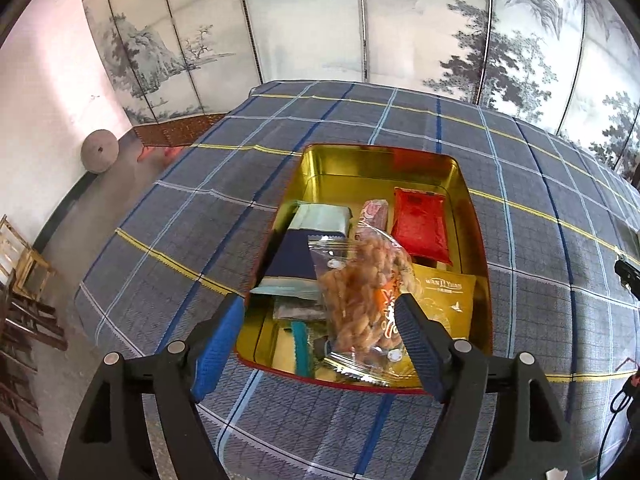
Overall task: Organize snacks
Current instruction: 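Carry the green cartoon candy over the gold tray with the right gripper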
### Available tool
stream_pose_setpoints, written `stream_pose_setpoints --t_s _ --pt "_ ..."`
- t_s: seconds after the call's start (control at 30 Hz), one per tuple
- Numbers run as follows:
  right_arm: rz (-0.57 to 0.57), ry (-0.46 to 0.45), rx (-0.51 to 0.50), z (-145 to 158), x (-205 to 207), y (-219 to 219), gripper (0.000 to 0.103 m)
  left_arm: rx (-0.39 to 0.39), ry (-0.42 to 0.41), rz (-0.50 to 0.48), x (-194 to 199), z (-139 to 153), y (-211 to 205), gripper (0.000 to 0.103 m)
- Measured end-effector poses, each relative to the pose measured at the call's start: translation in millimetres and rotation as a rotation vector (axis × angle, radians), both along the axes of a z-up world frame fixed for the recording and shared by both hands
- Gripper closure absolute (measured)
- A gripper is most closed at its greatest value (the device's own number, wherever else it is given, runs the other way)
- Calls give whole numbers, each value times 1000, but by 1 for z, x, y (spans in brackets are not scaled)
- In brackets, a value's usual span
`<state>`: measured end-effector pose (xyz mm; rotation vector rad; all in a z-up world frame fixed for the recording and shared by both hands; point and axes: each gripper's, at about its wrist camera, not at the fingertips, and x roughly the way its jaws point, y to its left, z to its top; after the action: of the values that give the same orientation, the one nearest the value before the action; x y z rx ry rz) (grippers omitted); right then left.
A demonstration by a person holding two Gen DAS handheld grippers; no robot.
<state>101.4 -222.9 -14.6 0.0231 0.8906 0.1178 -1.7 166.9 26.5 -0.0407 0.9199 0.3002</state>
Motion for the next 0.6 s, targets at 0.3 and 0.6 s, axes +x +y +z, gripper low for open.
stream_pose_setpoints --t_s 0.3,0.6 --pt "122 -17 71 26 -18 66 83 -5 -19 39 -10 4 20 28" --pt "250 -28 111 46 -31 145 83 1 -13 90 -21 2 44 28"
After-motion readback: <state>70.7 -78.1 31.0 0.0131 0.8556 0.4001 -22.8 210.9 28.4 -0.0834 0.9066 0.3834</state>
